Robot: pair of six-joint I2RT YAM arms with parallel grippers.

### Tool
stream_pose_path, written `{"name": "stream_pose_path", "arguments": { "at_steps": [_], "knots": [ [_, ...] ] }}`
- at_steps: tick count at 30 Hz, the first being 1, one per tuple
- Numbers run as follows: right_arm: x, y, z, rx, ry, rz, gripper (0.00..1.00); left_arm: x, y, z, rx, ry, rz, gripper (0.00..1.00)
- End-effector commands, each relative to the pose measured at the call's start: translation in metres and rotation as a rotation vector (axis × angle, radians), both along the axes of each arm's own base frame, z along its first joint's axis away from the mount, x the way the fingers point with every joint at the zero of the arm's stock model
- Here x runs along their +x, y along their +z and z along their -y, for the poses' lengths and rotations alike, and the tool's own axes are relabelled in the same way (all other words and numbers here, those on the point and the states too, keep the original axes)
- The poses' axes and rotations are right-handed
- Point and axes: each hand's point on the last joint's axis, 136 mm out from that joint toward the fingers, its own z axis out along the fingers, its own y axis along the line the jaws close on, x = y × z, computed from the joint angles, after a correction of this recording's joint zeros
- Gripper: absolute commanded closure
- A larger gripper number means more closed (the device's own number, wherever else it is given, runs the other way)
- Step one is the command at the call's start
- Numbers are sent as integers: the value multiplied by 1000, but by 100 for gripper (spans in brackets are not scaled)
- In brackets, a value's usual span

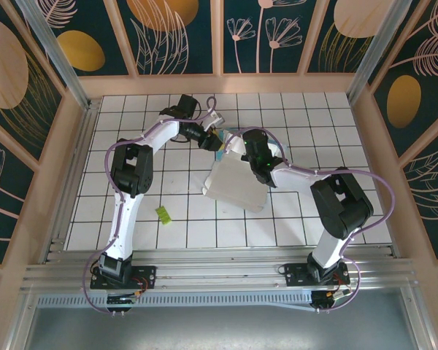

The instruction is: Fold the paper box

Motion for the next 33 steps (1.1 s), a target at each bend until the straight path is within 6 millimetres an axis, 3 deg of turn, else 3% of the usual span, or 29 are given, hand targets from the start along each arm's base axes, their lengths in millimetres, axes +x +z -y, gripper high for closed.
{"name": "stream_pose_path", "arguments": {
  "at_steps": [1, 7, 14, 19, 27, 33],
  "knots": [
    [2, 10, -20, 66, 44, 12, 98, -21, 13, 18, -107, -95, -43, 59],
    [1, 12, -19, 70, 43, 15, 98, -19, 3, 19, -108, -61, -83, 59],
    [-2, 10, -20, 65, 41, 15, 98, -35, -19, 11, -37, -68, -105, 58],
    [-7, 17, -21, 71, 45, 57, 98, -35, -28, 7, -6, -25, -113, 58],
    [-30, -1, -22, 65, 55, 55, 98, -43, -29, 6, -20, 14, -95, 59],
    [-33, -10, -16, 47, 35, 50, 98, -41, -19, 3, -12, 42, -47, 61]
  ]
}}
